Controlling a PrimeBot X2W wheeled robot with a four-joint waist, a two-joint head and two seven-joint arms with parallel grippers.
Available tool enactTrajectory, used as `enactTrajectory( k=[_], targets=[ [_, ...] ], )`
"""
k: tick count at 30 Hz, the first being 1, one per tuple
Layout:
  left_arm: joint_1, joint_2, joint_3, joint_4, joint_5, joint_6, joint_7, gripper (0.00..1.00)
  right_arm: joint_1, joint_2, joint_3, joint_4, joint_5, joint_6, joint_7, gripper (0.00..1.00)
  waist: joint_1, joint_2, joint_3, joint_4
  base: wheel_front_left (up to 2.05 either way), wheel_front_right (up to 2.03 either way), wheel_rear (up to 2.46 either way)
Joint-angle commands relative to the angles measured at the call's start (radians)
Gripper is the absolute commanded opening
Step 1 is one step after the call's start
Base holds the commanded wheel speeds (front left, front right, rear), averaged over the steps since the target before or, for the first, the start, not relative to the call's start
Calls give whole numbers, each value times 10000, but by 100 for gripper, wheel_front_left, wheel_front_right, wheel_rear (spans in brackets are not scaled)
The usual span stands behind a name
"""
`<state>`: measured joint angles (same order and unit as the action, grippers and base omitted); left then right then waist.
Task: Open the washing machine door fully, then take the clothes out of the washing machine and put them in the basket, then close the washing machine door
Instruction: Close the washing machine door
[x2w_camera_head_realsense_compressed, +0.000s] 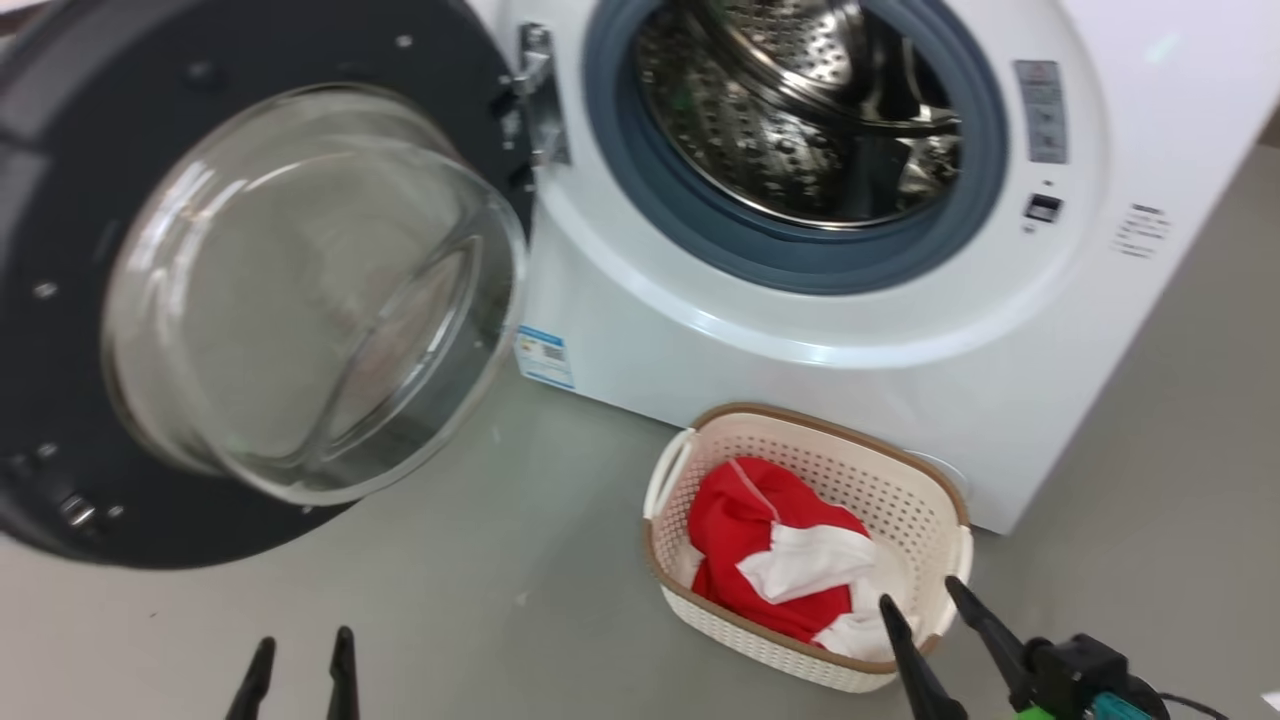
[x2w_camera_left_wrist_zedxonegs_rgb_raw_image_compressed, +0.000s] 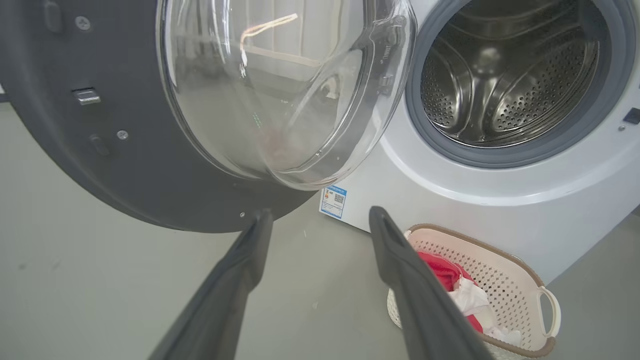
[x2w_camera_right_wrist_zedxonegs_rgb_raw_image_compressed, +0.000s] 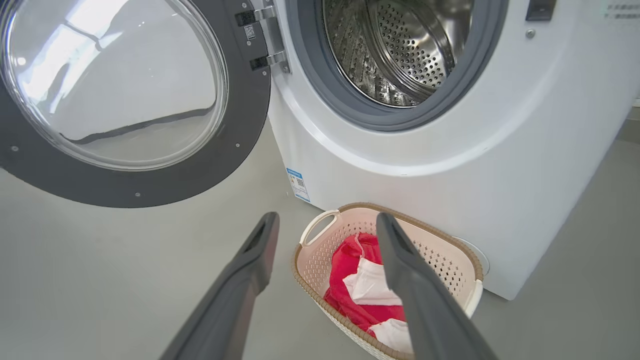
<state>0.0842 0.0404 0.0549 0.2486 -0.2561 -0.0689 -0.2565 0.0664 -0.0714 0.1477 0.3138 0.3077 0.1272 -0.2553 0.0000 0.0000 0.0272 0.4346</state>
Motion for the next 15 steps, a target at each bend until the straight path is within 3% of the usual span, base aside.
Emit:
enactTrajectory(
  k=[1,15],
  targets=[
    [-82,100,393,-335,-116,146,-53,100,-612,-189,416,-115,83,35,-65,100,0,0,-57,481,0,0,0],
    [220,99,433,-952,-846,576,-53,100,-1620,-462,1388,472,475,35,-65,100,0,0,158,693,0,0,0]
  ],
)
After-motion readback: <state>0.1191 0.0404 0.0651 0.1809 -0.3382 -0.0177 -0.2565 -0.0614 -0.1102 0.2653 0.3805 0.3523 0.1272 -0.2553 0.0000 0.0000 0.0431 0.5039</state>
